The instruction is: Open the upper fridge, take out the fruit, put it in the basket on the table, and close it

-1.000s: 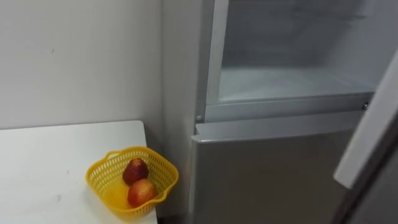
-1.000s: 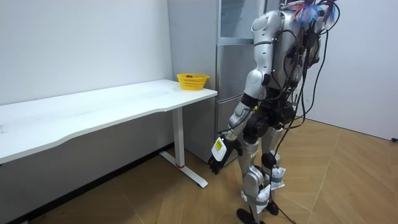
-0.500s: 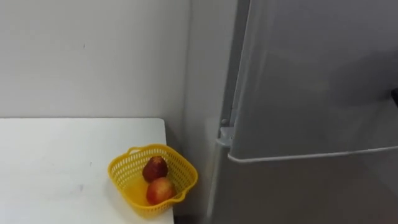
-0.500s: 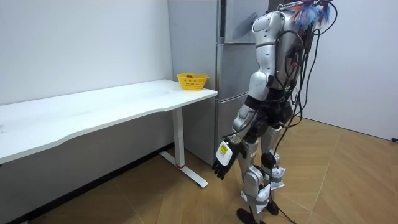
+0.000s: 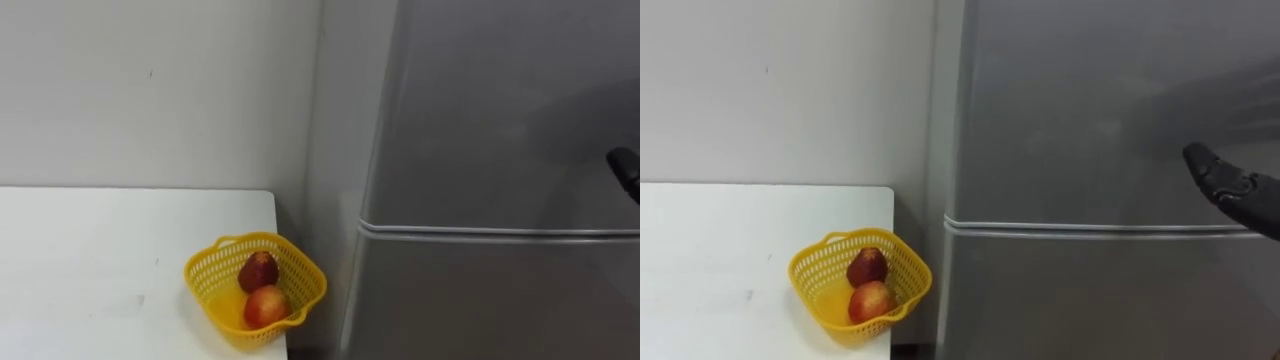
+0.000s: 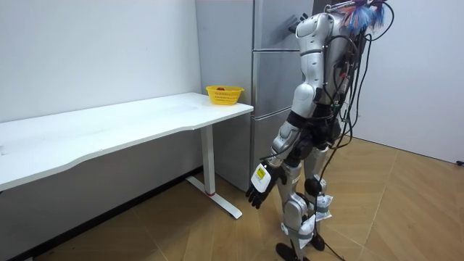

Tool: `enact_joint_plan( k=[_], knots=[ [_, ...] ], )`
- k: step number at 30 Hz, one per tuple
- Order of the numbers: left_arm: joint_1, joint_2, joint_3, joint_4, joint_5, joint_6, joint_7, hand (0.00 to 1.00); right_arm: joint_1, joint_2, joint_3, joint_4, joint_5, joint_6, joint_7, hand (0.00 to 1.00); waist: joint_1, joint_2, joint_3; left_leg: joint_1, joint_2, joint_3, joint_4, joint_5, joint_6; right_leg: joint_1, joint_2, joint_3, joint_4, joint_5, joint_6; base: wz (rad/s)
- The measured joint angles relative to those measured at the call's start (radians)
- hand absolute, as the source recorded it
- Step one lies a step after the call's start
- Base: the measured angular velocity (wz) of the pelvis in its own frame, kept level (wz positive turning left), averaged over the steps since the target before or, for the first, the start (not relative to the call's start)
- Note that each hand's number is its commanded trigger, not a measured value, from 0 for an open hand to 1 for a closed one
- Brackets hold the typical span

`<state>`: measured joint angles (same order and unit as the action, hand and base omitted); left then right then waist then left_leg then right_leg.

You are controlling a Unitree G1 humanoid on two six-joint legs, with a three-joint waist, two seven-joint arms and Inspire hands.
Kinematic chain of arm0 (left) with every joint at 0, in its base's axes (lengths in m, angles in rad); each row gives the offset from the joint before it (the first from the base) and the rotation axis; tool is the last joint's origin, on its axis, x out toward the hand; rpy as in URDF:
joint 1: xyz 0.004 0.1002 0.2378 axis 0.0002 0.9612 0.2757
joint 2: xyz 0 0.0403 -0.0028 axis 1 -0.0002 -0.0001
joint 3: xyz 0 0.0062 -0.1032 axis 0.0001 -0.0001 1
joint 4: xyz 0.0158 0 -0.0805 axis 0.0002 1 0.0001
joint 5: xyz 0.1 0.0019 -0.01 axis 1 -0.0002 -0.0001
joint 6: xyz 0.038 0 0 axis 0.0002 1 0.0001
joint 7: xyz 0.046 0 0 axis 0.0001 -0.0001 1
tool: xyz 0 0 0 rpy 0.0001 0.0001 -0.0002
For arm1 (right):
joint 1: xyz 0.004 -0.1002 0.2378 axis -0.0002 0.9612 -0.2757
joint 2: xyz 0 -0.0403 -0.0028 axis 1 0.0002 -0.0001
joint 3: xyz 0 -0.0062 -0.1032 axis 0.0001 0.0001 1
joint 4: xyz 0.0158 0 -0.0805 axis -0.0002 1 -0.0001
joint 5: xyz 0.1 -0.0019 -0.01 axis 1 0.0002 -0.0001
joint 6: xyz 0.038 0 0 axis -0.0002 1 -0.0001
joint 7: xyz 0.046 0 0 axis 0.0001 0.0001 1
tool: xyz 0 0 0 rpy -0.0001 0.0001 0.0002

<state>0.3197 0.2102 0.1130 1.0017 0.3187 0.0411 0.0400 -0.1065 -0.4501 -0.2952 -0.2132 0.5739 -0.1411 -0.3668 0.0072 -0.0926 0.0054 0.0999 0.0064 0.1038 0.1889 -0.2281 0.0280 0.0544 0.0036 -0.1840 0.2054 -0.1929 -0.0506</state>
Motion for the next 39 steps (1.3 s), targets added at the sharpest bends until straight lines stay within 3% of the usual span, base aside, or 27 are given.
enact_joint_plan(
  k=[20,25,36,37,39],
  knots=[
    [0.004,0.0,0.0,0.0,-0.001,0.003,0.0,0.0,0.0,0.002,-0.001,0.003,0.037,0.0,-0.002,0.0,-0.006,0.001,-0.0022,-0.003,0.001,-0.001,0.002,0.0,0.0,0.001,-0.001,-0.007,-0.002,0.002,0.0,0.0],
    [0.003,-0.004,-0.001,0.0,-0.002,0.002,0.015,0.0,0.017,0.002,-0.002,0.013,0.046,0.0,-0.007,0.0,-0.013,0.017,-0.0132,0.001,0.002,0.002,0.0,0.0,0.0,0.002,0.004,0.004,-0.002,0.007,0.001,-0.01],
    [0.0,-0.007,0.001,0.0,-0.001,0.004,0.017,0.0,0.089,0.005,-0.048,0.096,-0.003,-0.001,-0.153,0.0,-0.037,0.026,-0.006,-0.002,0.003,0.011,-0.002,0.0,0.0,-0.003,0.006,0.013,-0.016,0.008,0.002,-0.02],
    [-0.001,-0.007,0.001,0.0,-0.001,0.004,0.017,0.0,0.099,0.011,-0.048,0.128,-0.02,0.0,-0.164,0.0,-0.037,0.021,-0.0099,-0.002,0.003,0.015,-0.002,0.0,0.0,-0.003,0.007,0.016,-0.016,0.008,0.002,-0.09],
    [-0.001,-0.008,0.001,0.002,-0.001,0.005,0.017,0.0,0.119,0.027,-0.049,0.152,-0.029,0.004,-0.191,0.0,-0.037,0.021,-0.0083,-0.002,0.004,0.018,-0.003,0.0,0.0,-0.004,0.007,0.017,-0.017,0.008,0.002,-0.03]
  ],
)
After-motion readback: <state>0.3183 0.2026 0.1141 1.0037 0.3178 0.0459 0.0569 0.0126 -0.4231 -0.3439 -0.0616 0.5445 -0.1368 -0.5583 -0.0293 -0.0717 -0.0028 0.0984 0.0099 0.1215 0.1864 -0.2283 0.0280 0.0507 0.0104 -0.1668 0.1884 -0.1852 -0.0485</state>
